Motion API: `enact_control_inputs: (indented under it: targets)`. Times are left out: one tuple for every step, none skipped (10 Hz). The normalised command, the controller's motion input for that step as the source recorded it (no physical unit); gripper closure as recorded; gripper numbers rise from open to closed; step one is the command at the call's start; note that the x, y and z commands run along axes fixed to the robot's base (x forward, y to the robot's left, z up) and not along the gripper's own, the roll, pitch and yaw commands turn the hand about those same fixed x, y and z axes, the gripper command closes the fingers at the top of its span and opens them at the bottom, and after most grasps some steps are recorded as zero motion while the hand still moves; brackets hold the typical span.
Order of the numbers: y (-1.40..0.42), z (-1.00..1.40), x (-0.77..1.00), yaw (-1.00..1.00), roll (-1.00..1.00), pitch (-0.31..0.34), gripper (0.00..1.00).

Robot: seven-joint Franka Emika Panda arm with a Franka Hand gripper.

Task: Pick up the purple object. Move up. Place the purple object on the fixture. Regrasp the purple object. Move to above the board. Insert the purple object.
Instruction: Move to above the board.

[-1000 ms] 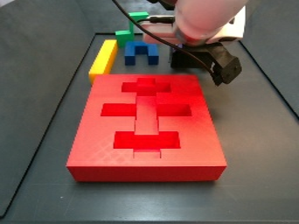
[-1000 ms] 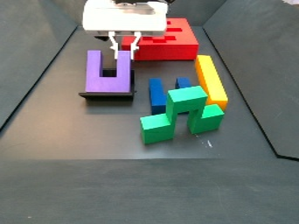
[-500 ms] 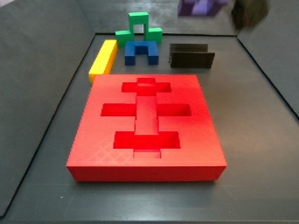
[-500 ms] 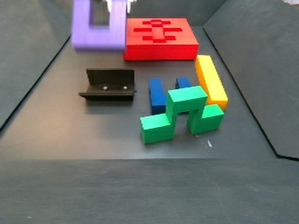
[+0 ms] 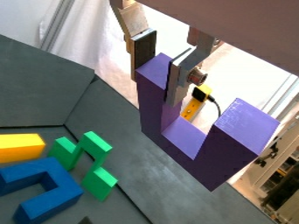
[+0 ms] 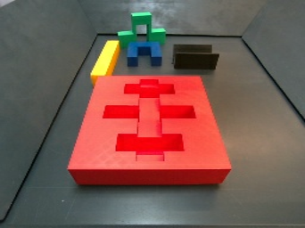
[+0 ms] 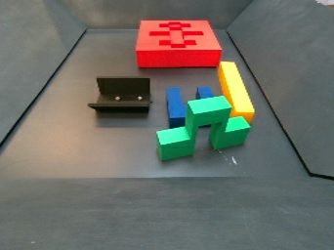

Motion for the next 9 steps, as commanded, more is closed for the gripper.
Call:
enact_control_inputs:
  targets:
    - [-1.4, 0.3, -0.73, -0.03, -1.0, 0.11, 1.0]
    - [-1.4, 0.33, -0.79, -0.01, -1.0, 0.1, 1.0]
    - [-1.4, 0.31, -0.8, -0.01, -1.0, 0.099, 1.0]
    - [-1.4, 0.3, -0.81, 0.01, -1.0, 0.096, 1.0]
    - [-0.93, 0.2, -0.54, 0.01, -1.0, 0.094, 1.0]
    - [-0.38, 0.08, -0.26, 0.02, -1.0, 0.084, 1.0]
    - [-0.14, 0.04, -0.12, 0.02, -1.0, 0.072, 1.0]
    - [-0.08, 0.04, -0.12, 0.02, -1.0, 0.057, 1.0]
    - [-0.03, 0.01, -0.11, 0.03, -1.0, 0.03, 1.0]
